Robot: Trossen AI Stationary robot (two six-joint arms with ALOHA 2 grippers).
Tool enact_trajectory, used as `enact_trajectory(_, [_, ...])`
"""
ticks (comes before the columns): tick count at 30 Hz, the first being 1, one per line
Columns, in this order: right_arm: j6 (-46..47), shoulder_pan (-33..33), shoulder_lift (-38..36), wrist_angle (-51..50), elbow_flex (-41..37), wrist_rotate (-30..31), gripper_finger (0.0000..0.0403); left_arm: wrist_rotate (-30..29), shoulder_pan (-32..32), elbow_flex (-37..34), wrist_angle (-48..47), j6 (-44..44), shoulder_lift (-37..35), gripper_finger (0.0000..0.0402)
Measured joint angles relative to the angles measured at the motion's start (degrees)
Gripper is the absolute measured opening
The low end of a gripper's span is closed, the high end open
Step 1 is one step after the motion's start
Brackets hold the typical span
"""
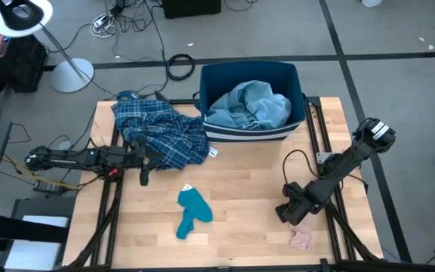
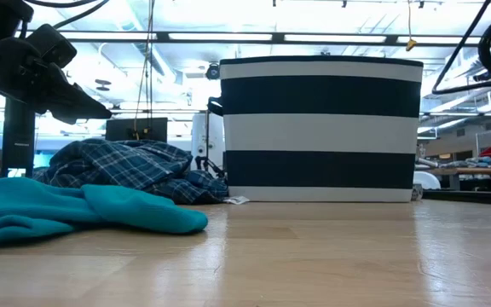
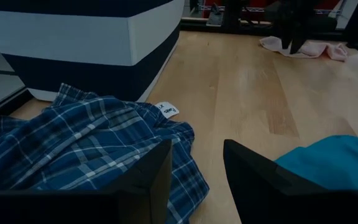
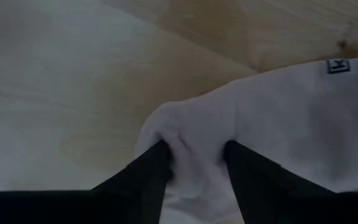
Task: Sort clothes
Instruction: Put the pink sock into the blue laundry bin
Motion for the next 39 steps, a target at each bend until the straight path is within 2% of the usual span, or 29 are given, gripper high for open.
enact_trajectory(2, [-0.67, 0.00, 0.71, -0.02, 0.31, -0.50, 0.0133, -0.02, 0.00, 0.00, 0.00, 0.02, 0.02, 0.0151])
enact_trajectory(6, [-6.59, -0.76, 0.84, 0.25, 1.70, 1.65, 0.0025, 0.00, -0.01, 0.00, 0.00, 0.02, 0.00, 0.0151])
enact_trajectory(7, [-7.96, -1.27, 0.71, -0.28, 2.22, 3.06, 0.0016, 0.00, 0.00, 0.00, 0.00, 0.02, 0.00, 0.0151])
enact_trajectory(12, [-13.91, -5.55, -1.41, -8.03, 7.06, 5.18, 0.0007, -0.02, -0.01, 0.00, 0.03, 0.03, 0.02, 0.0151])
enact_trajectory(17, [-22.78, -10.85, -3.71, -16.11, 15.20, 13.24, 0.0005, -0.02, -0.02, 0.00, 0.65, 0.07, 0.02, 0.0151])
enact_trajectory(22, [-35.45, -17.67, -3.90, -22.29, 24.57, 20.18, 0.0003, -0.03, -0.01, 0.01, 1.23, 0.26, 0.01, 0.0151])
enact_trajectory(31, [-63.03, -31.27, -3.90, -21.34, 42.53, 27.99, 0.0002, -0.08, 0.00, 0.00, 1.28, 1.05, 0.01, 0.0151])
enact_trajectory(39, [-86.49, -42.65, -3.64, -8.67, 54.95, 29.33, 0.0001, -0.22, 0.00, 0.00, 1.56, 1.75, 0.00, 0.0151])
